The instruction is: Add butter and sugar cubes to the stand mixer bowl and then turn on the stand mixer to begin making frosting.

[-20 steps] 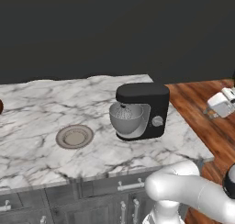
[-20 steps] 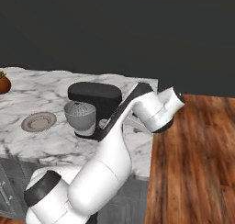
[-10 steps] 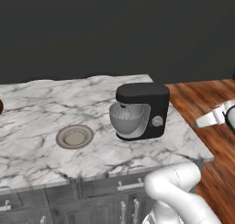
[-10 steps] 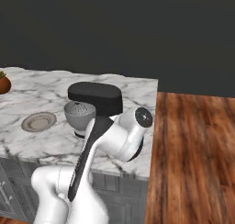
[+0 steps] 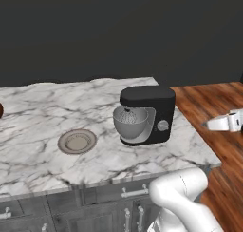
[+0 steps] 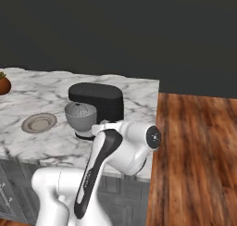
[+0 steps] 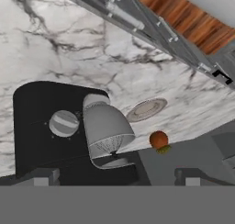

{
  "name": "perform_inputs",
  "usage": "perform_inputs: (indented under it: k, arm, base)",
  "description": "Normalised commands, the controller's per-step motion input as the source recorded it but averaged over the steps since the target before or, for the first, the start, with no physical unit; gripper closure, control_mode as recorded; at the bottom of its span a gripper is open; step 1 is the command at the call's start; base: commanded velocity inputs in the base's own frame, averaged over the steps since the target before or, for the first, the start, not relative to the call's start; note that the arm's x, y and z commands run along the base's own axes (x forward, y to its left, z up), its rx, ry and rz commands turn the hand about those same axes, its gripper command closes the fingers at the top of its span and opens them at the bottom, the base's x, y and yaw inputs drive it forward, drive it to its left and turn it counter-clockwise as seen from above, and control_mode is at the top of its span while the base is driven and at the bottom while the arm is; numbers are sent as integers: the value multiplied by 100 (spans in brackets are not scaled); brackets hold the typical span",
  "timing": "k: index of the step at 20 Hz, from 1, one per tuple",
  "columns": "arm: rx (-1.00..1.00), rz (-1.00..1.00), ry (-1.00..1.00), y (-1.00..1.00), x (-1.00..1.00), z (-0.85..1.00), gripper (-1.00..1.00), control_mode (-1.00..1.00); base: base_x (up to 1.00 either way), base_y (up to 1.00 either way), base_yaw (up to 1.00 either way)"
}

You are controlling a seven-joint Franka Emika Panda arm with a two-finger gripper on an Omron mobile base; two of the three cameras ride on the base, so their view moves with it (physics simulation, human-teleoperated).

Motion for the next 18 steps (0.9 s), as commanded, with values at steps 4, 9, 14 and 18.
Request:
perform_inputs:
  k: [4,9,14,18]
  arm:
    - [-6,39,-52,-22,-3,-34,-100,-100]
    - [0,26,-28,0,-15,-31,-100,-100]
    - [21,3,0,0,-53,-12,-100,-100]
    - [28,0,6,3,-60,-1,-100,-100]
  base:
    - [0,0,0]
    - [0,0,0]
    - [0,0,0]
    - [0,0,0]
